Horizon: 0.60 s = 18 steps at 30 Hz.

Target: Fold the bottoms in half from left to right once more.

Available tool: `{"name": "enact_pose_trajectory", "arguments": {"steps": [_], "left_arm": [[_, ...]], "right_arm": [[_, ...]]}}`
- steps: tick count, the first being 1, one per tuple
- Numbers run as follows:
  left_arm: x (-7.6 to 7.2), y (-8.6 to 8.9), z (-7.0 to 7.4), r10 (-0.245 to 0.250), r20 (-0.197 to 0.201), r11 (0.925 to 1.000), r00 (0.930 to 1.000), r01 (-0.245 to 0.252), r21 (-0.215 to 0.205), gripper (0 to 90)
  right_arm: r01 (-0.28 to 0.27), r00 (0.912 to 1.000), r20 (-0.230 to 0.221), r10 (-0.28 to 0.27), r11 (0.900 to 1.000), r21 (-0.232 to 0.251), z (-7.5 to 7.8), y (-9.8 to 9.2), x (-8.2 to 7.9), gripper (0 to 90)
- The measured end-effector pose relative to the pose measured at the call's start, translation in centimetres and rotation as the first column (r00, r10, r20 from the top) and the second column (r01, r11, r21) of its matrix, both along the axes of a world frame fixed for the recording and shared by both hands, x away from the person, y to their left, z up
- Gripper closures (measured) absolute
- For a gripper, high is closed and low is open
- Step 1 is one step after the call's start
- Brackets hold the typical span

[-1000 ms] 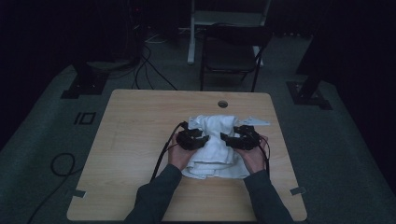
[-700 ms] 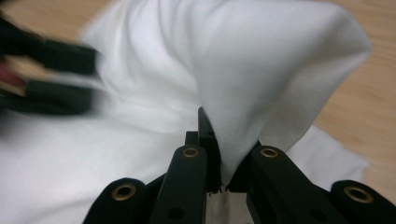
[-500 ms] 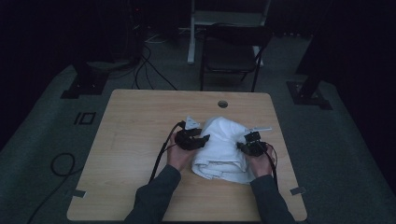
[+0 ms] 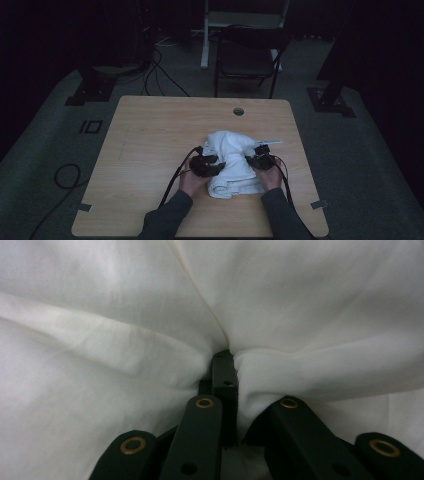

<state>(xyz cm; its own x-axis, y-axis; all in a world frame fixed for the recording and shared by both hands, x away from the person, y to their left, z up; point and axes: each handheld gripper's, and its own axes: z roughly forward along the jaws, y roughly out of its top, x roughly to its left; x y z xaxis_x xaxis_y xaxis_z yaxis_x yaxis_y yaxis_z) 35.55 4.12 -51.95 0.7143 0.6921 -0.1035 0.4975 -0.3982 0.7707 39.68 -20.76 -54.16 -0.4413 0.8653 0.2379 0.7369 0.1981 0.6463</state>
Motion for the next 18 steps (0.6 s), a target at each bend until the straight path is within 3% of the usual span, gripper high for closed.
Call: {"name": "enact_pose_trajectory", "arguments": {"steps": [6,11,12,14,16,18], "left_arm": [[-1.2,1.6,0.5,0.022,0.036,0.9993,0.9991,-0.023,0.031,59.3],[-1.4,2.1,0.3,0.025,0.035,0.9994,0.9991,-0.026,0.021,58.7],[-1.4,2.1,0.3,0.024,0.038,0.9995,0.999,-0.025,0.018,58.7],[-1.4,2.3,0.3,0.026,0.035,0.9995,0.999,-0.027,0.018,58.5],[-1.4,2.6,0.3,0.025,0.032,0.9995,0.9992,-0.026,0.02,58.4],[-1.4,2.6,0.3,0.03,0.032,0.9994,0.9991,-0.03,0.019,58.4]], "right_arm": [[-0.061,0.9981,-0.005,0.062,0.998,0.027,-0.1,1.6,-0.1,87.1],[-0.097,0.9953,-0.004,0.097,0.995,0.013,0.0,2.2,-0.2,86.0],[-0.106,0.9944,-0.008,0.106,0.994,0.013,0.2,2.0,-0.1,82.7],[-0.108,0.9941,0.0,0.108,0.994,0.02,1.1,1.3,-0.1,65.0],[-0.049,0.998,0.042,0.047,0.997,0.055,2.3,0.0,0.1,46.5],[0.023,0.9958,0.086,-0.031,0.995,0.097,3.4,-1.3,0.7,34.3]]}}
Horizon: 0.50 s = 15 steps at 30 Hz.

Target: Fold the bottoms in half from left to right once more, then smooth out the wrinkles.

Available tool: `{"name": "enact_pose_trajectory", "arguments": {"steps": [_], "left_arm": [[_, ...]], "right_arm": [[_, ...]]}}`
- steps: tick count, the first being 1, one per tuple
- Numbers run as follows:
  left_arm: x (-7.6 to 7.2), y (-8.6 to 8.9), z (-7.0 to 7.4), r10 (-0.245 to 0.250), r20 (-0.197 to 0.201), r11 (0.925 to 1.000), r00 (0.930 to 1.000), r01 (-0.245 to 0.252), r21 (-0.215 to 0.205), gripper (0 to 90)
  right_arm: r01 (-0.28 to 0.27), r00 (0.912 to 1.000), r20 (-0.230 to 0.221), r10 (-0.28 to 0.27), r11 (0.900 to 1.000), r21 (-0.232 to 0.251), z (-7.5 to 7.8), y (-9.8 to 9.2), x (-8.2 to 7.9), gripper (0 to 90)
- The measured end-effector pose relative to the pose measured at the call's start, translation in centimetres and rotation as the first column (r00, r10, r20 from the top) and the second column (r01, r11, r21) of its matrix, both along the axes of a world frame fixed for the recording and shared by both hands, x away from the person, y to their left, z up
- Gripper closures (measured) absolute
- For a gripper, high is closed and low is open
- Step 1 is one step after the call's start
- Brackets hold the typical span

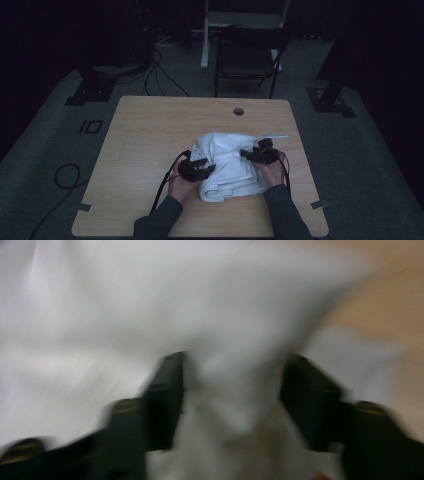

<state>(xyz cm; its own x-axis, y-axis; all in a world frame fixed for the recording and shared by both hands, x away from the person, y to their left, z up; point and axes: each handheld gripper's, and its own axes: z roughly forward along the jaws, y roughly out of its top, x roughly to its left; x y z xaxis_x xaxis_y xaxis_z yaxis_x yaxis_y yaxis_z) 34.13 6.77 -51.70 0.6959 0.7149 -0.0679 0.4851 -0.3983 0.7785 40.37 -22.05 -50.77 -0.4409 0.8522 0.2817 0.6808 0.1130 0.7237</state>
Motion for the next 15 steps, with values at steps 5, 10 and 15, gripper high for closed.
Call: {"name": "enact_pose_trajectory", "arguments": {"steps": [5,10,15], "left_arm": [[0.1,-0.1,0.0,0.001,-0.002,0.9999,1.0,-0.001,0.01,58.2],[0.1,-0.1,0.2,0.002,0.002,0.9998,1.0,-0.002,0.019,56.8],[0.0,-0.3,0.1,0.005,0.01,0.9999,0.9999,-0.006,0.016,56.5]], "right_arm": [[0.007,0.9992,0.038,-0.01,0.997,0.077,1.4,-0.5,1.8,28.4],[-0.093,0.9953,0.028,0.093,0.995,0.029,1.8,0.9,2.6,78.2],[-0.04,0.9942,0.102,0.034,0.998,0.053,3.7,-0.8,0.9,84.2]]}}
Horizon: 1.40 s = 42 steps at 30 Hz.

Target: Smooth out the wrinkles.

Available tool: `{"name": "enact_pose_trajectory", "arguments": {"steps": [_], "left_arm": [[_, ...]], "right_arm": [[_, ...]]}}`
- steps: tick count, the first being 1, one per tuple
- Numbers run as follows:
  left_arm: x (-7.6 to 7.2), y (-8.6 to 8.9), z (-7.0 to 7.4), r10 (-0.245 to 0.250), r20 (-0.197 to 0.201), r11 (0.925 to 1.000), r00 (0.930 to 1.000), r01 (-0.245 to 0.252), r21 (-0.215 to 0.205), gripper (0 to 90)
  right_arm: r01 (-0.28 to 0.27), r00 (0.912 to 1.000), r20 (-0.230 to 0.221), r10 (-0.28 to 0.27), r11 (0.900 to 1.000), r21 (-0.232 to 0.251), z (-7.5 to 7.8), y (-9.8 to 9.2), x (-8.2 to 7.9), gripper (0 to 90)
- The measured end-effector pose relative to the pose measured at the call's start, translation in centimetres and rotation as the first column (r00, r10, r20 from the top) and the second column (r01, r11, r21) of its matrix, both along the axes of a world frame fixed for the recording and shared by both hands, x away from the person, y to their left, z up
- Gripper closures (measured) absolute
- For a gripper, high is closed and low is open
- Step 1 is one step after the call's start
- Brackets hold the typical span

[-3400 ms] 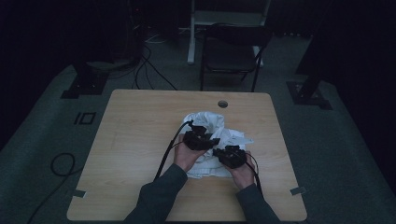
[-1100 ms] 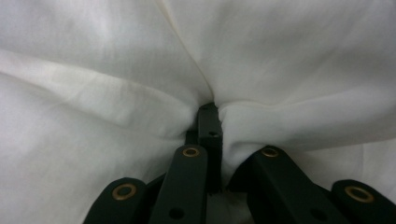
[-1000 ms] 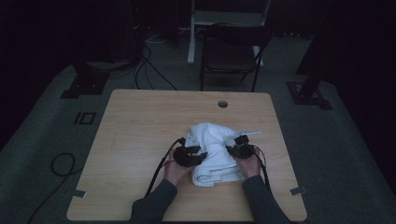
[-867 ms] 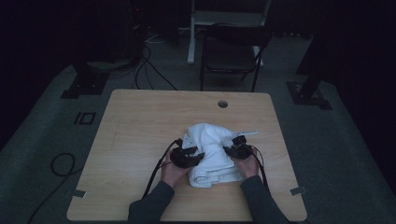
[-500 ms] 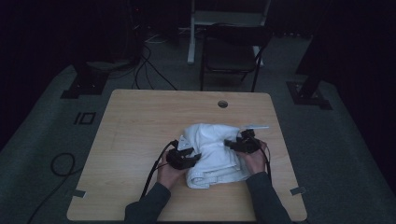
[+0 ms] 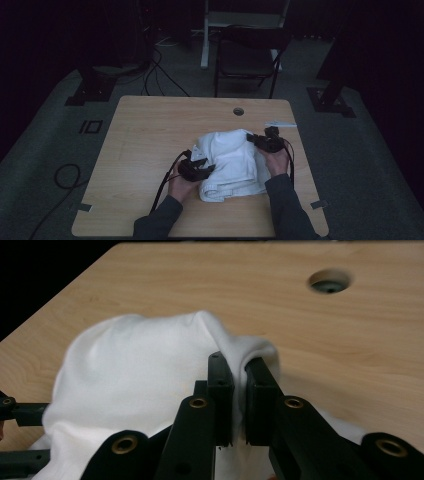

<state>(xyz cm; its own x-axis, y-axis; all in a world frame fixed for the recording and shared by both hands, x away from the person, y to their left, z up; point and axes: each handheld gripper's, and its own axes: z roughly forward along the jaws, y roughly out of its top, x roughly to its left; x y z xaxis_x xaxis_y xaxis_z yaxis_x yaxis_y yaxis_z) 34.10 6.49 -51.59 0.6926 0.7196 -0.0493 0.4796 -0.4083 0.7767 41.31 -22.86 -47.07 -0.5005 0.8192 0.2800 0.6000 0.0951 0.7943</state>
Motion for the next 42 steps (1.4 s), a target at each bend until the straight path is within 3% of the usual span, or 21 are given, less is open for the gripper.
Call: {"name": "enact_pose_trajectory", "arguments": {"steps": [2,5,7,8,10,12,14,18,20,21,23,24,26,29,32,35,37,39,40,41,42], "left_arm": [[0.0,-0.2,0.0,0.002,-0.001,1.0,1.0,-0.002,-0.001,56.5],[0.1,-0.7,-0.1,0.001,0.001,0.9999,1.0,-0.001,0.011,56.5],[0.2,-0.8,-0.1,0.001,-0.003,0.9998,1.0,-0.001,0.018,56.2],[0.2,-0.8,-0.1,0.002,-0.003,0.9998,1.0,-0.002,0.018,56.0],[0.3,-0.8,-0.1,-0.001,-0.003,0.9998,1.0,0.001,0.021,55.7],[0.3,-0.7,-0.1,-0.001,-0.007,0.9998,1.0,0.001,0.022,55.5],[0.3,-0.7,-0.1,0.001,-0.007,0.9998,1.0,0.0,0.019,55.3],[0.2,-0.8,-0.1,0.004,0.0,0.9996,1.0,-0.004,0.027,55.3],[0.2,-0.8,0.0,0.004,0.001,0.9995,1.0,-0.005,0.032,55.2],[0.1,-0.8,0.0,0.006,0.003,0.9994,1.0,-0.006,0.033,55.2],[0.0,-0.7,0.1,0.011,0.006,0.9993,0.9999,-0.011,0.035,54.4],[0.0,-0.7,0.2,0.015,0.009,0.9995,0.9998,-0.015,0.029,53.7],[0.0,-0.5,0.4,0.014,0.016,0.9996,0.9998,-0.015,0.024,52.2],[-0.2,0.0,1.5,0.027,0.04,0.9992,0.9988,-0.025,-0.031,52.0],[-0.7,-0.9,3.1,-0.031,0.074,0.9969,0.9968,0.036,-0.069,52.1],[-1.5,-3.8,3.9,-0.149,0.096,0.9882,0.9843,0.151,-0.024,52.8],[-1.7,-6.3,3.3,-0.214,0.074,0.9747,0.9739,0.209,0.08,53.2],[-1.3,-7.9,1.7,-0.224,0.037,0.9656,0.9739,0.217,0.144,53.3],[-1.3,-7.9,1.7,-0.224,0.037,0.9656,0.9739,0.217,0.144,53.0],[-0.8,-8.1,0.5,-0.212,0.006,0.9706,0.9773,0.21,0.118,53.0],[-0.7,-7.9,0.2,-0.214,0.001,0.9725,0.9768,0.213,0.093,53.1]], "right_arm": [[0.028,0.9994,-0.018,-0.029,0.999,-0.042,-0.2,-0.6,-0.3,84.0],[0.026,0.9925,-0.115,-0.041,0.991,-0.132,-2.0,-0.8,0.0,82.9],[0.002,0.9808,-0.192,-0.035,0.985,-0.17,-3.3,-1.0,0.3,75.7],[0.002,0.9796,-0.197,-0.039,0.983,-0.184,-3.5,-1.1,0.2,70.1],[0.027,0.9864,-0.154,-0.057,0.982,-0.189,-3.0,-1.6,-0.1,58.9],[0.054,0.995,-0.073,-0.069,0.981,-0.184,-1.6,-1.9,-0.6,48.5],[0.074,0.9972,0.008,-0.074,0.981,-0.176,-0.2,-1.9,-0.8,39.8],[0.038,0.9977,0.062,-0.029,0.988,-0.152,1.1,-0.7,-0.3,33.2],[-0.008,0.9989,0.044,0.015,0.987,-0.163,0.6,0.2,0.5,36.8],[-0.036,0.999,0.019,0.04,0.985,-0.167,0.2,0.5,0.9,47.1],[-0.104,0.9944,-0.039,0.098,0.976,-0.193,-0.7,1.0,1.4,81.0],[-0.088,0.9957,-0.046,0.08,0.972,-0.219,-0.8,1.1,1.3,85.8],[-0.064,0.9979,-0.016,0.062,0.979,-0.195,-0.4,0.6,0.8,87.1],[-0.047,0.9986,0.013,0.051,0.98,-0.194,0.5,0.1,0.2,87.2],[-0.057,0.9981,0.011,0.061,0.977,-0.205,0.6,0.2,0.1,87.1],[-0.06,0.9981,0.004,0.062,0.977,-0.204,0.4,0.4,0.2,87.1],[-0.068,0.9976,0.0,0.069,0.977,-0.202,0.4,0.7,0.1,87.0],[-0.071,0.9973,0.002,0.073,0.974,-0.213,0.5,0.7,-0.1,87.0],[-0.071,0.9973,0.002,0.073,0.974,-0.213,0.5,0.7,-0.1,87.0],[-0.06,0.998,0.006,0.063,0.975,-0.215,0.8,0.5,-0.3,87.1],[-0.037,0.9991,0.011,0.04,0.981,-0.189,1.3,-0.6,-0.6,87.1]]}}
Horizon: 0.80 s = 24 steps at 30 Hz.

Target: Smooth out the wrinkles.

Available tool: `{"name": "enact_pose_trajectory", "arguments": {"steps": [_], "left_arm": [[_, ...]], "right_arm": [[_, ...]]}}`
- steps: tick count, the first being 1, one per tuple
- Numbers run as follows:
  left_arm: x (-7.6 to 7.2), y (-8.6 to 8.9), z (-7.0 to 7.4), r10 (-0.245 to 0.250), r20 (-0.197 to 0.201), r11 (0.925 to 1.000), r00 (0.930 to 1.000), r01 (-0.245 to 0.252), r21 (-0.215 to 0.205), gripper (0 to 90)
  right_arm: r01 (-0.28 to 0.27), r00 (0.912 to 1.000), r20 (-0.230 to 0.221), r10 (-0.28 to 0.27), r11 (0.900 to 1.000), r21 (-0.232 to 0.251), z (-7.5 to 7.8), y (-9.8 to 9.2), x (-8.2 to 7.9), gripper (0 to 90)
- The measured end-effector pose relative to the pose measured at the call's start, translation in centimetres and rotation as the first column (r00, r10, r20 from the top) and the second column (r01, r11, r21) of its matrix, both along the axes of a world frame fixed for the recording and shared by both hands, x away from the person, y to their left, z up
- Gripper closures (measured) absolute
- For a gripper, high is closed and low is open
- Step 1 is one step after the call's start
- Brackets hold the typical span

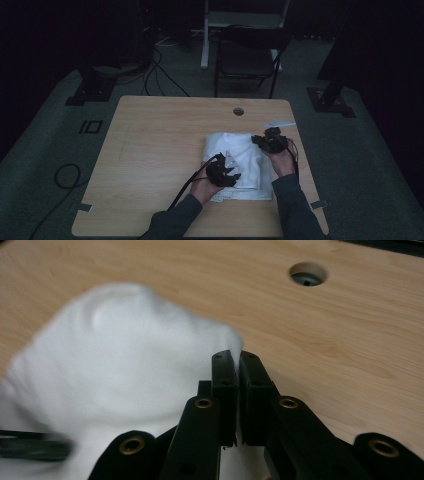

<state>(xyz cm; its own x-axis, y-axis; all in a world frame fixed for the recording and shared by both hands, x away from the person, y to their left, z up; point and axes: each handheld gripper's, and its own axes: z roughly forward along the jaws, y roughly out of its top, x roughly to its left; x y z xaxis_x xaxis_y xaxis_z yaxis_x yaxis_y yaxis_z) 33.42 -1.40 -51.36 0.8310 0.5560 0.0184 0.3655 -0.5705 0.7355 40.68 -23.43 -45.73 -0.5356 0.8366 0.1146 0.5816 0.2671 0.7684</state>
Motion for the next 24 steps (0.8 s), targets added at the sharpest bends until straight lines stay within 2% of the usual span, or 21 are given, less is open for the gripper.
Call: {"name": "enact_pose_trajectory", "arguments": {"steps": [2,4,6,7,10,11,12,14,16,19,20,22,23,24], "left_arm": [[0.1,0.3,-0.3,-0.007,-0.006,0.9997,1.0,0.007,-0.023,53.5],[0.0,0.4,-0.5,-0.004,-0.007,0.9994,1.0,0.004,-0.035,53.6],[-0.2,0.2,-0.9,-0.008,-0.004,0.9993,1.0,0.008,-0.037,53.6],[-0.3,0.2,-1.0,-0.007,-0.004,0.9992,1.0,0.006,-0.04,53.6],[-0.7,0.0,-1.2,0.005,-0.012,0.9985,0.9999,-0.006,-0.055,53.5],[-0.8,0.0,-1.1,0.007,-0.011,0.9986,0.9999,-0.007,-0.053,53.3],[-0.9,0.0,-1.0,0.002,-0.023,0.9978,0.9997,-0.004,-0.066,52.1],[-0.9,0.4,-0.3,-0.019,-0.045,0.9949,0.9988,0.014,-0.1,50.1],[-1.0,1.2,0.9,-0.021,-0.019,0.9908,0.9996,0.018,-0.134,47.9],[0.0,2.9,2.9,0.025,0.063,0.9909,0.9977,-0.016,-0.133,45.8],[0.7,3.6,3.3,0.059,0.07,0.9897,0.9958,-0.049,-0.135,45.5],[2.1,4.8,4.0,0.128,0.081,0.9808,0.9885,-0.114,-0.158,45.3],[2.7,5.3,4.1,0.142,0.076,0.9777,0.9869,-0.128,-0.166,45.3],[3.2,5.5,4.0,0.147,0.064,0.9781,0.987,-0.136,-0.158,45.1]], "right_arm": [[0.018,0.9998,0.0,-0.018,1.0,0.002,0.3,-1.1,-0.4,87.1],[0.04,0.9991,-0.013,-0.04,0.999,-0.019,-0.3,-1.8,-0.8,87.2],[0.065,0.9963,-0.052,-0.067,0.997,-0.041,-2.2,-2.1,-1.0,87.2],[0.068,0.993,-0.093,-0.073,0.996,-0.057,-3.5,-2.0,-0.9,87.2],[0.049,0.9803,-0.185,-0.068,0.993,-0.106,-7.6,-1.1,-0.5,87.2],[0.054,0.982,-0.175,-0.07,0.994,-0.094,-8.0,-1.0,-0.6,87.0],[0.059,0.9817,-0.175,-0.076,0.993,-0.103,-7.8,-0.9,-0.5,86.8],[0.044,0.9843,-0.163,-0.068,0.988,-0.149,-7.5,-0.4,-0.5,86.4],[0.04,0.9856,-0.156,-0.065,0.986,-0.161,-7.6,-0.3,-0.5,86.3],[0.049,0.9864,-0.149,-0.071,0.988,-0.145,-7.8,-0.4,-0.5,86.3],[0.047,0.9872,-0.144,-0.068,0.989,-0.144,-7.8,-0.3,-0.5,86.3],[0.029,0.9917,-0.12,-0.047,0.989,-0.148,-8.0,-0.3,-0.4,86.3],[0.024,0.9923,-0.117,-0.041,0.99,-0.142,-8.0,-0.3,-0.3,86.3],[0.025,0.9921,-0.119,-0.041,0.99,-0.138,-8.0,-0.3,-0.2,86.3]]}}
